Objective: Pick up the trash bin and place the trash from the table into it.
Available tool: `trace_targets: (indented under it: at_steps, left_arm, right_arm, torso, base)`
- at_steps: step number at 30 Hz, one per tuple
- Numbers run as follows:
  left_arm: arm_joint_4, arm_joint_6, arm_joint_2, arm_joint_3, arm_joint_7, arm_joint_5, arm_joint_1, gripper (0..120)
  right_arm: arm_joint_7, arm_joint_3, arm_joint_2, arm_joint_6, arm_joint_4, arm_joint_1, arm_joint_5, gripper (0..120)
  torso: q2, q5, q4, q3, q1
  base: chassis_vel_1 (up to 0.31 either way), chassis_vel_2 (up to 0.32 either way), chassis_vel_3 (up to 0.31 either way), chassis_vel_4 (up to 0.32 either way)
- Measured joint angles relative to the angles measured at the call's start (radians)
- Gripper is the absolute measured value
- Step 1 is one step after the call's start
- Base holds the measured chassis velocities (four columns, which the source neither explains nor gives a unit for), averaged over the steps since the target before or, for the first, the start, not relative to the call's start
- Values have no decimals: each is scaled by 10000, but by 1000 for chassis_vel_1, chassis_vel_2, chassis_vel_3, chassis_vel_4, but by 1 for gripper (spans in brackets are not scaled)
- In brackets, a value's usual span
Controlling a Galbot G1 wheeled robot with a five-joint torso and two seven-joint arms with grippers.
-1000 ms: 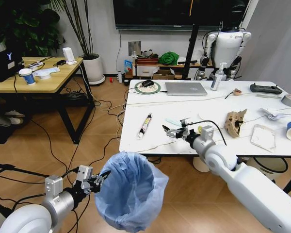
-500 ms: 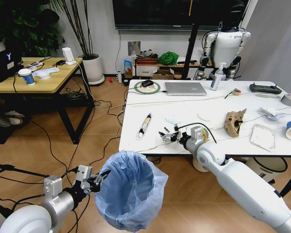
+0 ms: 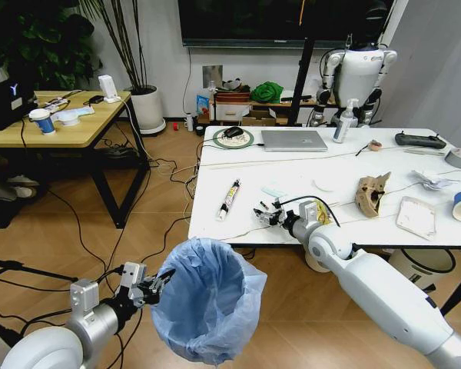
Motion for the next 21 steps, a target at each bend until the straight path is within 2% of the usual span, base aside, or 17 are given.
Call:
trace_targets:
  at_steps: [1, 7, 9, 14, 21]
  left_arm:
    - [0, 0, 0, 0, 0, 0, 0, 0]
    - [12, 0, -39, -19, 1, -58, -70, 0]
    - [12, -1, -57, -19, 1, -58, -74, 0]
    - [14, -4, -177, -15, 15, -36, -35, 0]
    - [14, -8, -257, 7, 3, -31, -84, 0]
  right_arm:
    - [0, 0, 0, 0, 0, 0, 0, 54]
    - [-2, -114, -17, 9, -65, 59, -58, 26]
    - [-3, -128, -18, 11, -65, 59, -64, 23]
    - [-6, -210, -19, 17, -45, 28, -107, 3]
    - [-10, -152, -53, -2, 221, 34, 68, 0]
  torso:
    - [0, 0, 0, 0, 0]
    - [0, 1, 0, -1, 0]
    - [0, 0, 0, -1, 0]
    - [1, 0, 0, -1, -1]
    - [0, 5, 2, 3, 0]
  base:
    - [0, 0, 0, 0]
    - [0, 0, 0, 0]
    - [0, 0, 0, 0]
    - [0, 0, 0, 0]
    - [0, 0, 0, 0]
